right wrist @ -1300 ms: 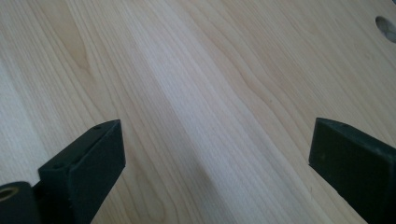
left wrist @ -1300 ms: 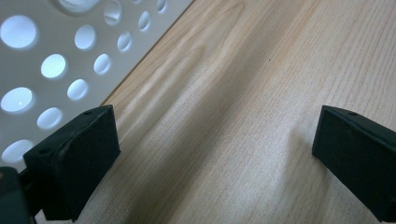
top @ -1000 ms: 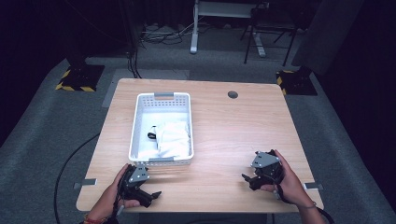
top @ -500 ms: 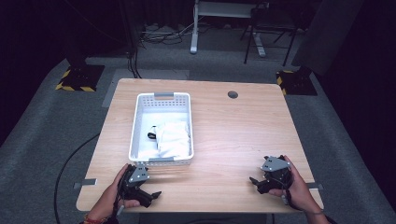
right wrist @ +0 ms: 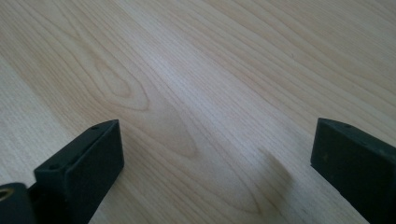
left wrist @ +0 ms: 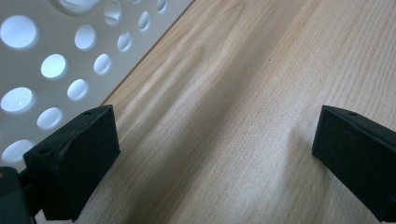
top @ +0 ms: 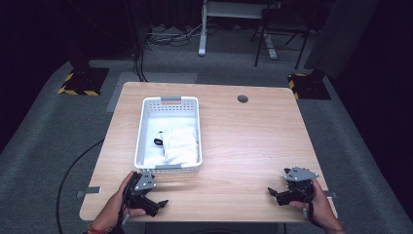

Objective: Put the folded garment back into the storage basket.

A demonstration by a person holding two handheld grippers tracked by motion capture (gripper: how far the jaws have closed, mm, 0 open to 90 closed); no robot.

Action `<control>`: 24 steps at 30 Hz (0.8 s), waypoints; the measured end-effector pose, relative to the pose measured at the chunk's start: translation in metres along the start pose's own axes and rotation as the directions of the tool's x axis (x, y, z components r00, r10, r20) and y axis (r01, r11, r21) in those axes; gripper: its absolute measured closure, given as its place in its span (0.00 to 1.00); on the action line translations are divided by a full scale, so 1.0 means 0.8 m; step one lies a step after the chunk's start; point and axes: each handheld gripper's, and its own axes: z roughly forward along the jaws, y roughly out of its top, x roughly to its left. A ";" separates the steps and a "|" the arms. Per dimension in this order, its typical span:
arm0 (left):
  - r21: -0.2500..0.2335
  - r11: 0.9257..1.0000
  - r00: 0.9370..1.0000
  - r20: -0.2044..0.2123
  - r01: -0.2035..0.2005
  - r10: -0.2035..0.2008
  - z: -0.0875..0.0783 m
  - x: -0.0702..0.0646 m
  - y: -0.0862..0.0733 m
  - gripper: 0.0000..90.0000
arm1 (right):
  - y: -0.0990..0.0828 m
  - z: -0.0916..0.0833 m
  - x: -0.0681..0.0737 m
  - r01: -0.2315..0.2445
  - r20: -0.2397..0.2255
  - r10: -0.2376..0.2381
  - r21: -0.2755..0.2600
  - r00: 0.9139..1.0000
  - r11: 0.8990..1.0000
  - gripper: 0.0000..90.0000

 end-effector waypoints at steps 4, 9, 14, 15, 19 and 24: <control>0.000 1.000 1.000 -0.001 -0.001 0.001 0.000 0.000 0.000 0.01 | -0.008 -0.002 -0.005 -0.046 -0.012 0.045 -0.014 0.999 0.999 0.02; 0.001 1.000 1.000 -0.002 -0.003 0.003 0.000 0.000 0.000 0.01 | -0.016 -0.004 -0.010 -0.088 -0.023 0.088 -0.018 0.996 0.996 0.02; 0.000 1.000 1.000 -0.001 -0.001 0.001 0.000 0.000 0.000 0.01 | -0.018 -0.004 -0.015 -0.139 -0.054 0.139 0.008 0.989 0.990 0.01; 0.002 1.000 1.000 -0.001 -0.002 0.002 0.000 0.000 0.000 0.01 | -0.018 -0.005 -0.016 -0.140 -0.051 0.141 0.008 0.989 0.990 0.01; 0.001 1.000 1.000 -0.003 -0.003 0.003 0.000 0.000 0.000 0.01 | -0.019 -0.005 -0.016 -0.140 -0.050 0.140 0.008 0.989 0.990 0.01; -0.002 1.000 1.000 -0.004 0.003 -0.003 0.000 -0.001 -0.001 0.01 | -0.019 -0.004 -0.016 -0.140 -0.050 0.140 0.008 0.989 0.990 0.01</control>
